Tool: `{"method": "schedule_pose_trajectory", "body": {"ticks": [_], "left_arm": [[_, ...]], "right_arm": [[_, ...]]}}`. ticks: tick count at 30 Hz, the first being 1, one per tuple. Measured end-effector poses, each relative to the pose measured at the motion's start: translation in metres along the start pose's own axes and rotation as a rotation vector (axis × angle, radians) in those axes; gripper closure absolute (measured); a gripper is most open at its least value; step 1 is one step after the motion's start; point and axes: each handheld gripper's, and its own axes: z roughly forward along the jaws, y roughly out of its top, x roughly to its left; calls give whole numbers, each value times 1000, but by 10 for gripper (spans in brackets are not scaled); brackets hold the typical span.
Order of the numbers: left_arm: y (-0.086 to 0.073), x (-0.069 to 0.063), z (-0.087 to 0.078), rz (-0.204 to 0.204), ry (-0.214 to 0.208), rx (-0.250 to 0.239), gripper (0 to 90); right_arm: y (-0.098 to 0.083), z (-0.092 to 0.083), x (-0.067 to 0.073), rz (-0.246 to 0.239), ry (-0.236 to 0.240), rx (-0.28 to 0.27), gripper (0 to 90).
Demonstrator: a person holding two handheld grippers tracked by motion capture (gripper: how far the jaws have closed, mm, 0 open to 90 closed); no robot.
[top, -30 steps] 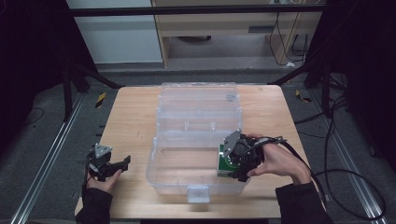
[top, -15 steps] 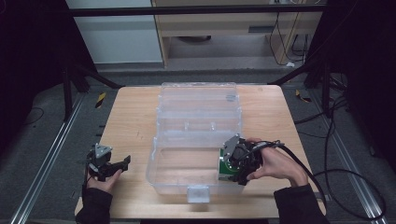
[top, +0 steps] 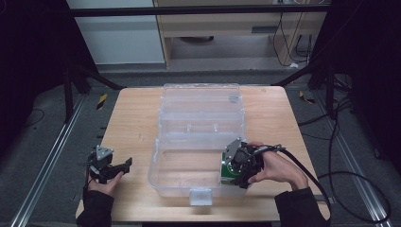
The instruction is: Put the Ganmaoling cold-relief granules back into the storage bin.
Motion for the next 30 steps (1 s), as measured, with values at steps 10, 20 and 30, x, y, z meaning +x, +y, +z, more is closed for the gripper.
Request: {"method": "schedule_pose_trajectory", "body": {"ticks": [10, 20, 30], "left_arm": [[0, 0, 0, 2, -5, 2, 194], [0, 0, 1, 2, -8, 4, 197], [0, 0, 0, 2, -9, 4, 199]], "right_arm": [[1, 9, 0, -5, 4, 41, 140], [-3, 11, 0, 18, 7, 33, 134], [-5, 12, -1, 25, 11, 56, 126]]}}
